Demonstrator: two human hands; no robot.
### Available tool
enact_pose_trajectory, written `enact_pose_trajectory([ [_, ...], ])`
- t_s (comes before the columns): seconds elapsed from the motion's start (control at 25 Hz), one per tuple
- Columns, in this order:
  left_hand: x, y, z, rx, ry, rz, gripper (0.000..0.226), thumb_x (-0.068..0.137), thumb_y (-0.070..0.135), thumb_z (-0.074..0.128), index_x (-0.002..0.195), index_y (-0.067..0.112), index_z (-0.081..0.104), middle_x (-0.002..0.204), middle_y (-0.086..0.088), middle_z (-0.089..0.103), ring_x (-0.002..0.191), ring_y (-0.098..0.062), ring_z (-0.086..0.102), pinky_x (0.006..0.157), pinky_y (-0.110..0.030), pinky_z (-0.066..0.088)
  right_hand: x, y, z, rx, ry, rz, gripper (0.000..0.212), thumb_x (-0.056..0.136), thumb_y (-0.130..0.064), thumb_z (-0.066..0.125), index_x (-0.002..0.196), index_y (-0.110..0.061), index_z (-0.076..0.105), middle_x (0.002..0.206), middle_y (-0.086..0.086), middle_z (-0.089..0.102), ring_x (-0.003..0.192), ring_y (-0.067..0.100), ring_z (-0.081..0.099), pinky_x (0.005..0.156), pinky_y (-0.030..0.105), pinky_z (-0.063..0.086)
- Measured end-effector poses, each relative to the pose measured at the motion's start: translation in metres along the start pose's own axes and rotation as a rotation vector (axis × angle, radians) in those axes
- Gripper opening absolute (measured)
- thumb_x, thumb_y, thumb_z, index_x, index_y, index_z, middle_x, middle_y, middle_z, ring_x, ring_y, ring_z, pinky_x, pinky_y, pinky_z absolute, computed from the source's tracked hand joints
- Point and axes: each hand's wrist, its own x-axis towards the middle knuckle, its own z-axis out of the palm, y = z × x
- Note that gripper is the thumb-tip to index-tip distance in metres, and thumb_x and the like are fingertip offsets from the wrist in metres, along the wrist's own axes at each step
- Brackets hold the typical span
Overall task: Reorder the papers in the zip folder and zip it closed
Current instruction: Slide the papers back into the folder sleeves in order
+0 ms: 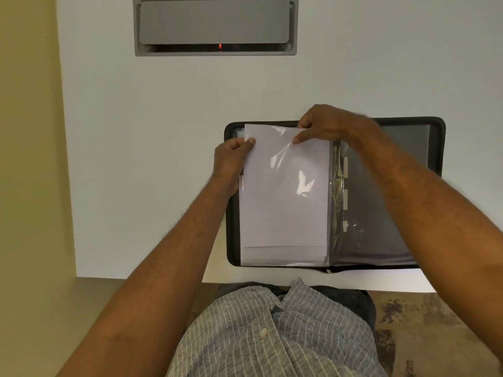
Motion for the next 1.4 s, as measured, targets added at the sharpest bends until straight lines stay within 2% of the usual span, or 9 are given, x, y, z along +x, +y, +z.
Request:
enact_pose_trajectory([
  [0.12,-0.004,-0.004,-0.002,0.013,-0.019,-0.011,0.015,0.096,0.026,0.071,0.093,0.011,0.072,0.085,-0.004,0.073,0.064,-0.01,0.065,0.05,-0.02,0.05,-0.002,-0.004,0.0,-0.047,-0.068,-0.016,0.021,0.095,-0.03,0.074,0.075,-0.026,0.069,0.072,-0.007,0.06,0.068,0.007,0.052,0.073,0.028,0.041],
  [0.28,-0.009,-0.014,-0.006,0.055,-0.021,-0.032,0.013,0.096,0.023,0.07,0.088,0.013,0.069,0.06,0.011,0.066,0.049,-0.002,0.059,0.047,-0.02,0.047,0.0,0.0,0.009,-0.029,0.038,0.014,0.024,0.084,-0.033,0.084,0.098,-0.018,0.072,0.084,-0.01,0.061,0.086,0.016,0.056,0.083,0.032,0.043],
  [0.4,-0.011,-0.024,-0.01,0.059,-0.03,-0.059,0.017,0.095,0.028,0.073,0.093,0.011,0.071,0.076,0.002,0.072,0.058,-0.007,0.064,0.054,-0.023,0.052,-0.004,-0.001,0.01,-0.093,0.048,0.045,0.016,0.089,-0.042,0.078,0.094,-0.028,0.073,0.085,-0.016,0.063,0.097,0.014,0.056,0.102,0.04,0.031],
  [0.72,-0.017,-0.041,-0.015,0.182,0.003,-0.045,0.022,0.093,0.022,0.074,0.082,0.004,0.068,0.066,-0.002,0.061,0.051,-0.013,0.052,0.047,-0.023,0.044,-0.023,0.001,0.034,0.026,0.272,-0.028,0.018,0.091,-0.028,0.074,0.105,-0.029,0.062,0.1,-0.012,0.072,0.105,0.013,0.064,0.103,0.037,0.025],
  [0.84,-0.014,-0.048,-0.015,0.349,0.091,0.074,0.029,0.092,0.024,0.072,0.081,-0.002,0.066,0.073,-0.011,0.062,0.063,-0.018,0.056,0.062,-0.032,0.05,-0.034,0.002,0.055,0.018,0.489,-0.071,0.035,0.091,-0.025,0.072,0.123,-0.027,0.058,0.114,-0.011,0.071,0.112,0.015,0.06,0.105,0.04,0.03],
  [0.96,-0.021,-0.053,-0.013,0.555,0.254,0.212,0.012,0.09,0.025,0.072,0.092,0.013,0.071,0.1,-0.006,0.068,0.094,-0.02,0.065,0.084,-0.034,0.055,-0.059,0.01,0.091,0.175,0.74,-0.058,0.042,0.088,-0.019,0.07,0.128,-0.02,0.059,0.128,-0.002,0.061,0.121,0.022,0.053,0.107,0.035,0.039],
  [1.16,-0.053,-0.062,-0.008,0.655,0.366,-0.023,0.065,0.086,0.042,0.075,0.138,0.015,0.046,0.139,-0.008,0.045,0.129,-0.028,0.044,0.102,-0.047,0.043,-0.132,0.028,0.166,0.435,0.934,0.194,0.029,0.093,-0.012,0.065,0.12,-0.019,0.059,0.127,0.002,0.051,0.115,0.023,0.053,0.098,0.042,0.054],
  [1.28,-0.058,-0.072,-0.008,0.575,0.358,-0.1,0.066,0.084,0.048,0.074,0.134,0.013,0.049,0.135,-0.008,0.051,0.125,-0.028,0.05,0.103,-0.05,0.047,-0.168,0.036,0.203,0.484,0.876,0.269,0.033,0.097,-0.016,0.068,0.128,-0.018,0.058,0.132,0.003,0.051,0.116,0.023,0.055,0.099,0.045,0.057],
  [1.4,-0.041,-0.079,-0.018,0.373,0.353,-0.154,0.061,0.078,0.053,0.074,0.115,0.005,0.065,0.119,-0.015,0.065,0.106,-0.033,0.064,0.092,-0.049,0.058,-0.183,0.042,0.216,0.438,0.638,0.267,0.048,0.101,-0.019,0.065,0.146,-0.019,0.05,0.158,0.005,0.039,0.145,0.028,0.036,0.121,0.047,0.035],
])
